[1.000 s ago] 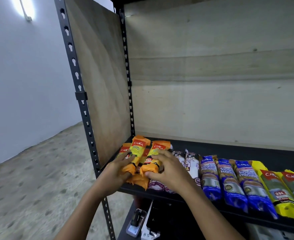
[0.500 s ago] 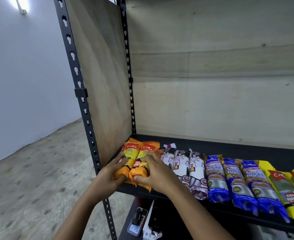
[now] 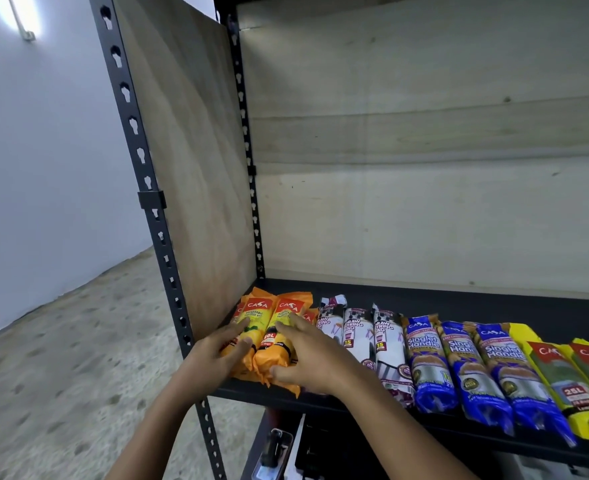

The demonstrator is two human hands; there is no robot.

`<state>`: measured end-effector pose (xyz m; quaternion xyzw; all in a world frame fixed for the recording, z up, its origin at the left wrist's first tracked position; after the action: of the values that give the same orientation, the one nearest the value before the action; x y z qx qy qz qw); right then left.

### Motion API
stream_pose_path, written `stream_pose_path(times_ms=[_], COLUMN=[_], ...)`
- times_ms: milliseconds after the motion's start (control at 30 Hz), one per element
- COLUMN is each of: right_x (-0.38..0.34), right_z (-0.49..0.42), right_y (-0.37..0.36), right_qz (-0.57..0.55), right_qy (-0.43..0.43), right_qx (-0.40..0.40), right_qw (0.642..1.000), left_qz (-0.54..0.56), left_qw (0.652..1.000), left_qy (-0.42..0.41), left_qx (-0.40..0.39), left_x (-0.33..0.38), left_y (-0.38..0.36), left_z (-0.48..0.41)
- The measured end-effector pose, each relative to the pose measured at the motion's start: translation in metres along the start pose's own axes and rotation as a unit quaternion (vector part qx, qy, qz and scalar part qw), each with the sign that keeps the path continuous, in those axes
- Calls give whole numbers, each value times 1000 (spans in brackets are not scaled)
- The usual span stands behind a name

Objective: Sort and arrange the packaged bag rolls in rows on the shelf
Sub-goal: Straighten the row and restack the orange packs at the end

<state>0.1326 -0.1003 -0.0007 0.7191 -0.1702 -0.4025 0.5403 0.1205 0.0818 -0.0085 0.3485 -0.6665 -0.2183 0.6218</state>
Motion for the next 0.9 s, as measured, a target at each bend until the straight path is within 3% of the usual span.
stream_pose_path(times_ms=[100,267,367,433,567,733,833,900], right_x=[0,9,3,-3,6,18,9,8], right_z=[-2,-1,-11,-26,-50,-52,-42,-21], right_y=[1,1,23,28,-7,-20,-1,26], right_qz=[-15,-9,-21,-15,8,25,-18,-86], right_qy=[7,-9,0,24,0,-25,-3,15], right_qx=[21,-15,69,103,-10,-47,-31,41], right_qw=[1000,1000,997,994,1000,998,999,995], left_qz=[1,-40,-35,-42,-136,-121,-123,-125], left_qw=[999,997,995,995,986,985,987,989], left_qy=[19,8,-23,-56,-64,-60,-59,-78], left_qx=[39,62,94,67,-76,-111,-80,5], left_x=[1,5,14,26,23,13,14,27], left_y=[3,9,20,14,-25,-37,-29,-14], left_z=[-1,-5,-16,-28,-43,-43,-45,-40])
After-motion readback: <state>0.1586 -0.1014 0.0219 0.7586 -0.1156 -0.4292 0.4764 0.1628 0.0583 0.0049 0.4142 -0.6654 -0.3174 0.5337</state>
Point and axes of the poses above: each hand's wrist, its own z-axis away from the middle knuckle, its own y-axis out of the back of the hand, x = y × z, the point moved 9 cm from there along -z, towards the middle knuckle, and after that the axes turned 8 degrees about y, right-handed, at the moved point
